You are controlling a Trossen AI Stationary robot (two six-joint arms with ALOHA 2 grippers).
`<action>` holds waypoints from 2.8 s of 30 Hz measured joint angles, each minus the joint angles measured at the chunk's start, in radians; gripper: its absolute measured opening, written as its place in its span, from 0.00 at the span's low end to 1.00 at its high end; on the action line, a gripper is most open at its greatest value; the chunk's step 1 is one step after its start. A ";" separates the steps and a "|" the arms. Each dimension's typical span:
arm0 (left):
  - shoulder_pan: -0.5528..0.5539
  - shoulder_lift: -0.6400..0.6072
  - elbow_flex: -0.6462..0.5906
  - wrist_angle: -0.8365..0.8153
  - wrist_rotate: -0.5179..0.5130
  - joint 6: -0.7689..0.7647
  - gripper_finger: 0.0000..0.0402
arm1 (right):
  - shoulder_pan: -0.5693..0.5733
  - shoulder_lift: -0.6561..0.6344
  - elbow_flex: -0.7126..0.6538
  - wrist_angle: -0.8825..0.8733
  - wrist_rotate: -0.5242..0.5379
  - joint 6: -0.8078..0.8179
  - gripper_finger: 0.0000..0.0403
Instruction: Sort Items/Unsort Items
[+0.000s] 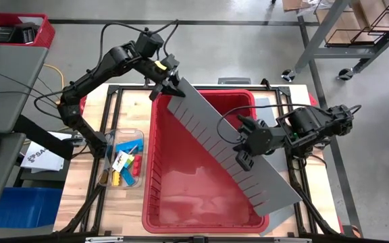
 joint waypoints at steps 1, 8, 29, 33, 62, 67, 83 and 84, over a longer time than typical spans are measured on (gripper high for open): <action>0.000 0.000 0.000 -0.007 0.026 0.017 0.09 | 0.000 0.000 0.000 0.008 -0.002 -0.001 0.00; 0.034 -0.028 0.000 -0.058 0.040 0.060 0.01 | -0.006 0.000 -0.002 0.060 0.053 -0.054 0.15; 0.196 -0.112 0.000 -0.274 0.025 0.214 0.00 | 0.099 -0.021 0.193 -0.173 -0.029 0.200 0.49; 0.206 -0.113 0.000 -0.268 0.021 0.213 0.00 | 0.178 -0.011 0.106 -0.173 -0.018 0.290 0.49; 0.209 -0.183 0.000 -0.232 0.045 0.166 0.00 | -0.171 -0.016 -0.416 0.090 0.003 -0.207 0.49; 0.209 -0.198 0.000 -0.235 0.045 0.164 0.00 | -0.191 -0.036 -0.415 0.128 0.018 -0.271 0.49; 0.209 -0.206 0.000 -0.233 0.027 0.163 0.00 | -0.282 -0.031 -0.596 0.331 -0.242 -0.387 0.49; 0.210 -0.206 0.000 -0.230 0.014 0.163 0.00 | -0.277 -0.031 -0.608 0.357 -0.271 -0.386 0.49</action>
